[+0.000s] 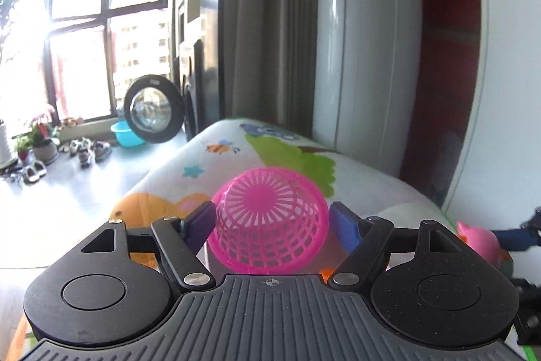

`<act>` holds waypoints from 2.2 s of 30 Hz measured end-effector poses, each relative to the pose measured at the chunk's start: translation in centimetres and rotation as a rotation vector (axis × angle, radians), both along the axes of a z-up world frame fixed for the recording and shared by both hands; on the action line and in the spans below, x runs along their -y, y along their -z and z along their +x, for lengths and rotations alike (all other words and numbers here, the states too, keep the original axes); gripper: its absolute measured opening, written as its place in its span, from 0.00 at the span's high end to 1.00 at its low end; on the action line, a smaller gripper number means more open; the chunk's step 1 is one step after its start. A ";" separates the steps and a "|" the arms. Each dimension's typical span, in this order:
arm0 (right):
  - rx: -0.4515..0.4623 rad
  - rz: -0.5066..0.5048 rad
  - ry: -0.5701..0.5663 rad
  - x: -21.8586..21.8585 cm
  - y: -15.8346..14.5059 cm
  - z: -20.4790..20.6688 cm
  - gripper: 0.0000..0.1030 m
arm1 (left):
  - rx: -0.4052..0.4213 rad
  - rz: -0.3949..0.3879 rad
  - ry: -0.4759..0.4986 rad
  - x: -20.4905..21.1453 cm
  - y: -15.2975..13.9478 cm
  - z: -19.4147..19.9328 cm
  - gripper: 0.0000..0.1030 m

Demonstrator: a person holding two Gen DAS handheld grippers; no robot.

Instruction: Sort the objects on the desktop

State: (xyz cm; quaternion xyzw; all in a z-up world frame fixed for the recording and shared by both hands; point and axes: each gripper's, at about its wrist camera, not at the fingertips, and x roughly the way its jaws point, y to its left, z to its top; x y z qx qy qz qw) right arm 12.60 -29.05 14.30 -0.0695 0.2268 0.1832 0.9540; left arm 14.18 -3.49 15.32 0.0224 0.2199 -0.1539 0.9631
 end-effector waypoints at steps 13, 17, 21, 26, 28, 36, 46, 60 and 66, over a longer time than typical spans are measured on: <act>-0.167 0.109 0.055 -0.8 0.4 9.2 0.54 | -0.069 0.091 0.023 -4.7 4.7 -7.4 0.03; -0.309 0.154 0.052 -2.7 2.3 13.5 0.49 | -0.076 0.194 0.007 -5.1 8.3 -11.8 0.02; -0.321 0.162 0.081 -3.8 3.2 13.7 0.39 | -0.162 0.177 -0.035 -6.5 11.6 -14.5 0.02; -0.250 0.105 0.030 -5.5 2.8 10.0 0.37 | -0.204 0.138 -0.170 -9.7 13.2 -15.4 0.02; -0.169 0.024 -0.037 -7.2 2.9 7.1 0.30 | -0.218 0.099 -0.243 -11.4 13.1 -15.0 0.02; -0.191 -0.164 -0.435 -16.9 8.7 -1.1 0.46 | -0.209 -0.010 -0.463 -17.1 11.3 -15.1 0.02; -0.252 -0.120 -0.429 -18.7 10.8 -1.3 0.74 | -0.233 -0.020 -0.435 -16.9 11.3 -15.1 0.01; -0.147 -0.122 -0.073 -6.6 11.5 -4.7 0.36 | -0.365 -0.205 -0.445 -13.8 11.3 -4.3 0.01; -0.161 -0.079 -0.025 -5.3 12.8 -5.3 0.33 | -0.367 -0.094 -0.490 -13.6 12.3 -3.0 0.02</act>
